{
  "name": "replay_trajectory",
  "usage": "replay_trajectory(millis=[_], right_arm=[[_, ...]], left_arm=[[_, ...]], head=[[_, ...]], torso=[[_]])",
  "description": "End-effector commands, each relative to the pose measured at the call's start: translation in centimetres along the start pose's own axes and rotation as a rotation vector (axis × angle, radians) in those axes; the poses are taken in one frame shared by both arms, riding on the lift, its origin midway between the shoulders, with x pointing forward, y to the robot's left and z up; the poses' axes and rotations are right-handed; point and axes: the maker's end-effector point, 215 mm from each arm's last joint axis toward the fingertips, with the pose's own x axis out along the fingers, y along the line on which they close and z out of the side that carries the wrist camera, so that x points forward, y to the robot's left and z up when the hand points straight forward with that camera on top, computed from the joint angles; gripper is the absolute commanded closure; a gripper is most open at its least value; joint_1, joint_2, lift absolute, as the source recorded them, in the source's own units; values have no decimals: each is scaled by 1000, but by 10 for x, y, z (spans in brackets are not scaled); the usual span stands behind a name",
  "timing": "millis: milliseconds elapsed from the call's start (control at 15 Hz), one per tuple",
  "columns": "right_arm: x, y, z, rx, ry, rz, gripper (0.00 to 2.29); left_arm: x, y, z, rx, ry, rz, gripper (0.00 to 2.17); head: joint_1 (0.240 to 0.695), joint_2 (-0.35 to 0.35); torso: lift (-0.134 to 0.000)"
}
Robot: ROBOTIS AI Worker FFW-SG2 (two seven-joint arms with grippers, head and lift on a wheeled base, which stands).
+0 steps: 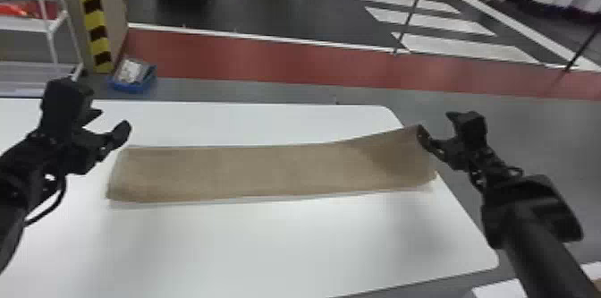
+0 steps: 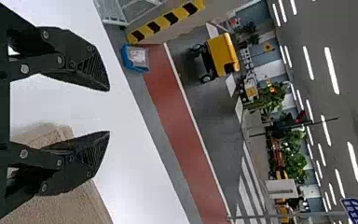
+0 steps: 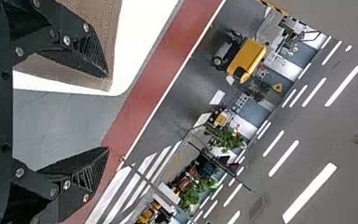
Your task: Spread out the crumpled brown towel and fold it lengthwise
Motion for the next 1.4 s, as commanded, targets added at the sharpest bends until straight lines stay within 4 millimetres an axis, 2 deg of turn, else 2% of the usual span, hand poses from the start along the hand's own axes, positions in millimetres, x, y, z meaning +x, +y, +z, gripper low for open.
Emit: replay_trajectory(millis=[0,200,267,467,600,733,867,1067,1200,1333], right_arm=[[0,-5,5,-3,-15,-19,56],[0,-26,5,-21,-10,-105,56],[-1,-30,5,-23,-9,-110,56],[-5,-27,7,-18,-33,-102,60],[-16,-25,1,-12,-49,-102,63],[-25,-19,-11,15,-45,-87,66],[-32,-14,-22,35,-37,-80,66],[-35,-14,-23,29,-43,-80,70],[-35,-17,-23,27,-44,-82,70],[-35,-17,-21,26,-49,-82,70]], left_arm=[[-1,8,2,-7,-13,12,2],[-10,14,-10,-51,-7,10,2],[-13,16,-8,-64,-12,5,12],[-16,18,-16,-140,9,-26,63],[-19,17,-29,-240,65,-74,73],[-23,6,-37,-346,110,-137,76],[-28,-14,-45,-426,164,-211,161],[-37,-40,-60,-472,259,-302,410],[-36,-48,-61,-466,265,-304,421],[-36,-52,-72,-429,298,-282,417]], head=[[606,-289],[599,-287],[596,-291],[597,-294],[599,-292],[614,-290],[628,-295],[650,-315],[666,-333],[669,-339]], torso=[[-120],[-120],[-120],[-120],[-120],[-120],[-120],[-120],[-120],[-120]])
